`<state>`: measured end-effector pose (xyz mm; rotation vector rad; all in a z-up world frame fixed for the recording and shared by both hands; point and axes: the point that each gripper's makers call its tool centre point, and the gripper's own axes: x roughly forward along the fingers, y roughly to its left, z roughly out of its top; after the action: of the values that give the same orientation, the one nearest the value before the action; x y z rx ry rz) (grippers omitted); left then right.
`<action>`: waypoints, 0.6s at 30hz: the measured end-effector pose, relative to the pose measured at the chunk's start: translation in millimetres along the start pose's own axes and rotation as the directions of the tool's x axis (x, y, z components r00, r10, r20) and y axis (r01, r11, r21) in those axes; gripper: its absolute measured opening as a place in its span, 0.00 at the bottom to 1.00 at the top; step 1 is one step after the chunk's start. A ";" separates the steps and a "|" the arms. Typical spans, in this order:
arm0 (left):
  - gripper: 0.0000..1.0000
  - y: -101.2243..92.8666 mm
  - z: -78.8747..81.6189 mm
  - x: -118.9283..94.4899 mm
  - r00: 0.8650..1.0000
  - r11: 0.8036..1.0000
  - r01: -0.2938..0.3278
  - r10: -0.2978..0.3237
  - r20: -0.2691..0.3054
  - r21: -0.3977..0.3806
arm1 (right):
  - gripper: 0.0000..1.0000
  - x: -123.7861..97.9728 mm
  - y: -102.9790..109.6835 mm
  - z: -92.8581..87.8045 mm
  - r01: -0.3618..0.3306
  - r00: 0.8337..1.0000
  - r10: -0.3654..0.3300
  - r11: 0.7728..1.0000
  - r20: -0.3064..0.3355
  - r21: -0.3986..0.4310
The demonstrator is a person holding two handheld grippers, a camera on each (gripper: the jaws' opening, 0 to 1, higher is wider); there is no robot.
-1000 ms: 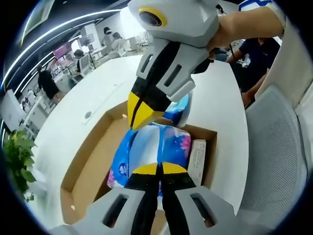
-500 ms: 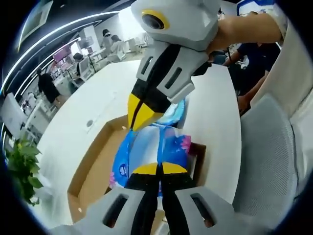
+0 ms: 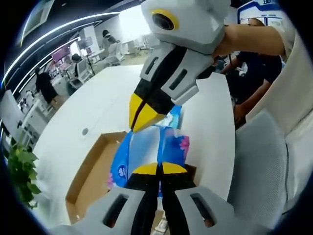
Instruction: Operate the shoe box by opening the lid, removing the specified soft item, and placing it in the target area until the item is outside and the box remains undamaged.
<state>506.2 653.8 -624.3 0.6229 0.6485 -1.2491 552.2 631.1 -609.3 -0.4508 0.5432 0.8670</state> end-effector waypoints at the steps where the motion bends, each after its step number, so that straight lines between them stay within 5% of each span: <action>1: 0.00 -1.3 2.3 1.2 1.000 1.000 0.003 -0.003 0.001 0.000 | 0.00 -3.3 -1.6 -2.4 0.003 1.000 -0.003 1.000 0.000 0.004; 18: 0.00 -22.0 50.0 36.5 0.997 0.996 0.073 -0.074 0.028 0.042 | 0.00 -44.9 -27.8 -36.0 0.048 0.999 -0.046 0.997 -0.027 0.064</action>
<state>496.9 589.0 -619.4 0.6177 0.6272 -1.3408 541.5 568.1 -605.5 -0.4142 0.5801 0.7971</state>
